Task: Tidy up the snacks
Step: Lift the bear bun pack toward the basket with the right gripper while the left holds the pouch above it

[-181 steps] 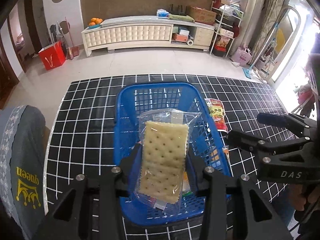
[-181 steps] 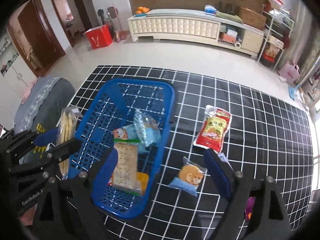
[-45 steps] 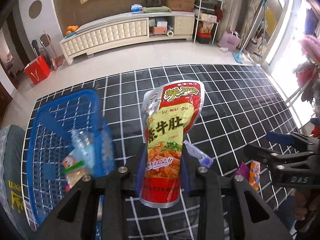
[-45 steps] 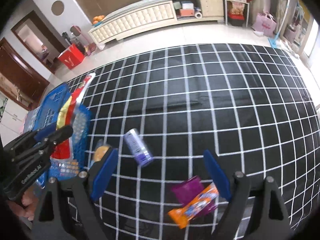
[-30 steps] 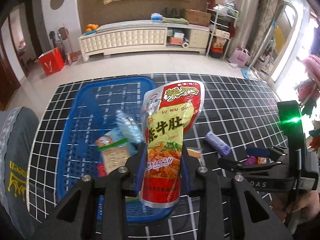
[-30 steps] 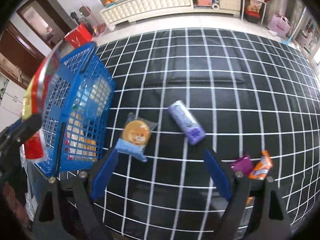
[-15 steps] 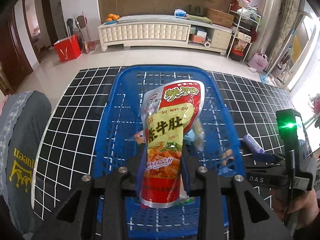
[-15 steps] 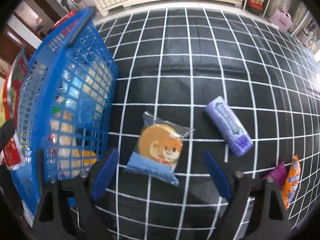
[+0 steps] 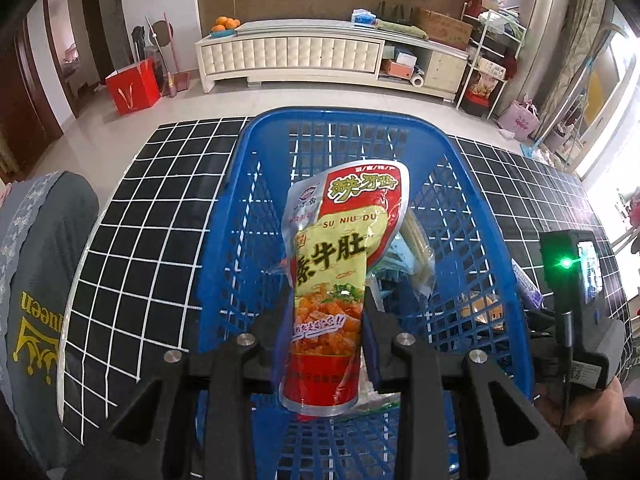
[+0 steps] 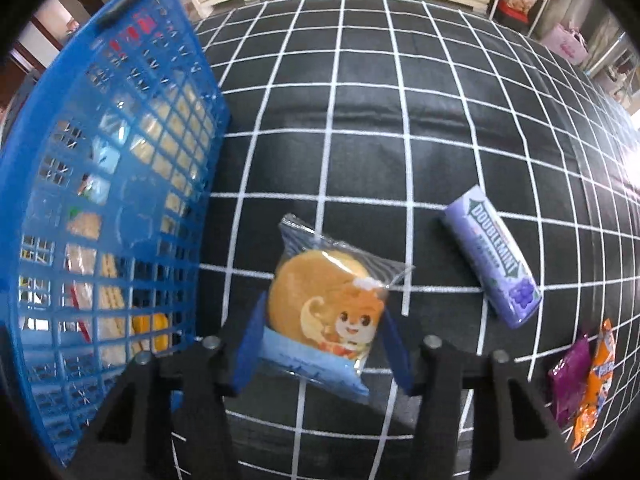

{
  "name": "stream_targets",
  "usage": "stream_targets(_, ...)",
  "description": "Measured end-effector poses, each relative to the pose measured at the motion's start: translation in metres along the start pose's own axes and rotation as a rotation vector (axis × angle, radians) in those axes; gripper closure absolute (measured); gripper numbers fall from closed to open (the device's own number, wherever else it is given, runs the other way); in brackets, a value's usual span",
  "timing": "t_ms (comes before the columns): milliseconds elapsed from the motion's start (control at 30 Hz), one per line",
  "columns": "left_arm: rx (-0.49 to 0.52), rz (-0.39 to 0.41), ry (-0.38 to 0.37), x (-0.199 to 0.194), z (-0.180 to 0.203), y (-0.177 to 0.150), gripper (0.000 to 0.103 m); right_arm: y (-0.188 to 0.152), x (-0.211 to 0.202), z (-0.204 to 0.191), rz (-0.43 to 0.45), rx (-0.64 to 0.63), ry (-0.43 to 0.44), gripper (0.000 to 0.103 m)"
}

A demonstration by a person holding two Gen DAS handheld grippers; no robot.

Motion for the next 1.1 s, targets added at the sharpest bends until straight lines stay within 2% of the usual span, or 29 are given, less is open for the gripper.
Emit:
stream_targets(133, -0.002, 0.001, -0.003, -0.009, 0.000, -0.004, 0.074, -0.012, -0.013, -0.002, 0.028, -0.005, 0.014, 0.045)
stream_targets(333, -0.009, 0.022, -0.017, -0.029, -0.004, -0.005, 0.074, -0.018, -0.059, -0.013, 0.117, -0.023, 0.028, 0.045)
stream_targets(567, 0.001, 0.044, -0.023, -0.046, -0.005, 0.000, 0.074, -0.023, -0.122, -0.036, 0.231, -0.070, 0.094, 0.045)
stream_targets(700, 0.025, 0.042, -0.023, -0.044, -0.002, 0.007, 0.074, -0.031, -0.145, -0.044, 0.263, -0.101, 0.135, 0.045)
stream_targets(867, 0.053, 0.013, -0.023, -0.024, -0.001, 0.019, 0.073, -0.023, -0.145, -0.064, 0.264, -0.141, 0.149, 0.045)
stream_targets(1100, 0.050, -0.040, -0.026, 0.009, -0.006, 0.039, 0.070, -0.013, -0.137, -0.064, 0.241, -0.144, 0.149, 0.045)
Point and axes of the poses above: each gripper's, at about its wrist camera, not at the fingertips, and x roughly the way its jaws point, z to its right, y to its top, the point moved 5 cm from there along x, roughly the way its jaws point, and after that the axes turned 4 degrees about y, right-handed, at the moved point
